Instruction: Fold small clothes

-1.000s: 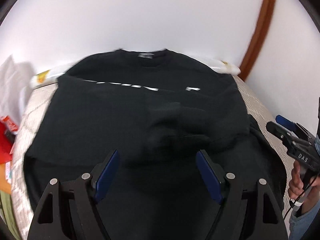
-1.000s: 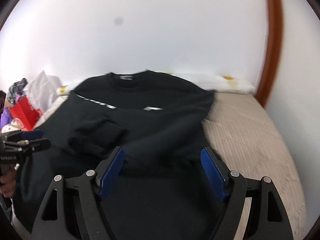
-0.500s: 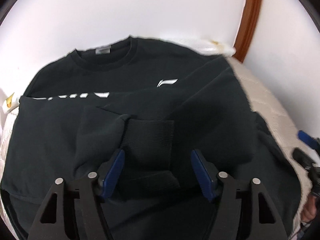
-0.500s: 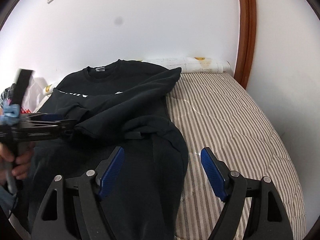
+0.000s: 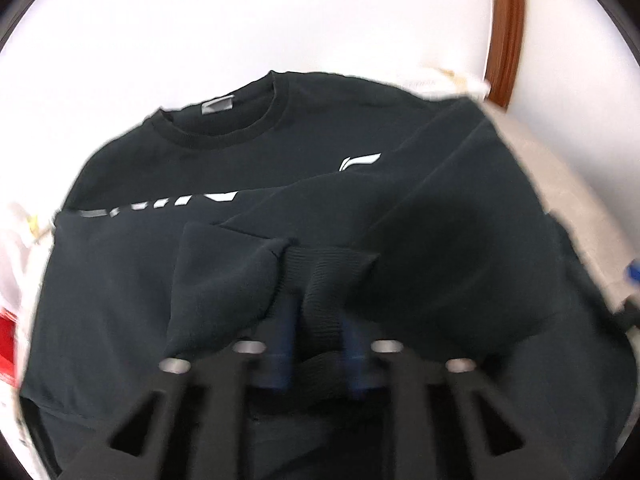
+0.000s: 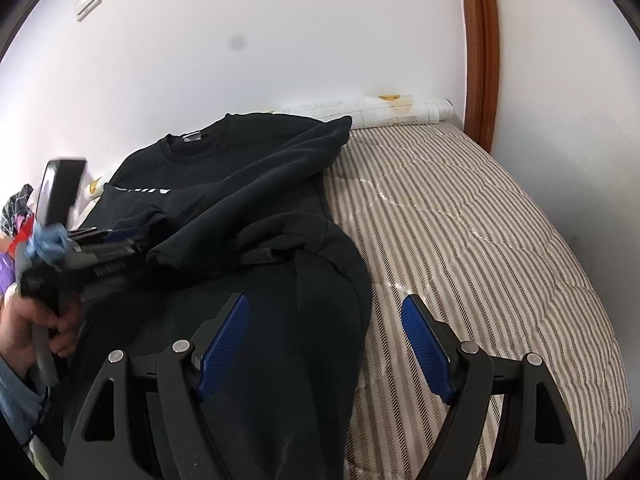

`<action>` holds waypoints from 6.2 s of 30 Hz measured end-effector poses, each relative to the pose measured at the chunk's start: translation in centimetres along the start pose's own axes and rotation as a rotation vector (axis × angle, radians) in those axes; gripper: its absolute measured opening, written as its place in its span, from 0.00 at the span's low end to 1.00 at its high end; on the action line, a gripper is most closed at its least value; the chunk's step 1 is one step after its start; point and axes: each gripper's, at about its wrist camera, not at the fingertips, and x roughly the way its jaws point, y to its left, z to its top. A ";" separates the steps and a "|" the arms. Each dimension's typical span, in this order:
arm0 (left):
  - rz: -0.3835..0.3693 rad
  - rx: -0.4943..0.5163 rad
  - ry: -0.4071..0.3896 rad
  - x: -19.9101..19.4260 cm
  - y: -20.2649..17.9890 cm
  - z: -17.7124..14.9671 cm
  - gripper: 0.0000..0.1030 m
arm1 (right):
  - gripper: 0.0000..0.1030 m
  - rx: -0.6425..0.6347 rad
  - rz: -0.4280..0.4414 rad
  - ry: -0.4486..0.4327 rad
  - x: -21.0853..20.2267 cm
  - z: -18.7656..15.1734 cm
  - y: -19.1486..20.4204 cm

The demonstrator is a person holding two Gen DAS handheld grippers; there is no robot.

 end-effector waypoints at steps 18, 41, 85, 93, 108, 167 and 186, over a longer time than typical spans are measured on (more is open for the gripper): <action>0.032 -0.447 -0.033 -7.9 18.6 -5.0 0.39 | 0.76 -0.124 -0.006 -0.016 0.0 1.4 6.3; 0.066 -0.382 -0.028 -1.1 19.8 -4.4 0.09 | 0.76 -0.055 -0.200 0.126 7.8 3.0 2.8; 0.179 -0.447 -0.018 -7.3 24.0 -8.9 0.19 | 0.71 -0.048 -0.191 0.069 5.3 4.6 3.4; 0.200 -0.395 -0.062 -12.1 20.7 -9.7 0.54 | 0.78 -0.050 -0.331 0.006 0.7 2.7 3.3; 0.149 -0.218 -0.139 -19.4 12.8 -15.6 0.68 | 0.80 -0.015 -0.200 0.068 -6.9 -4.3 2.3; 0.108 -0.429 -0.044 -19.6 15.5 -25.6 0.07 | 0.08 0.036 -0.046 0.085 -8.6 -9.7 2.7; 0.068 -0.394 -0.191 -27.0 13.6 -25.4 0.07 | 0.08 0.047 0.012 -0.072 -16.6 -8.4 1.2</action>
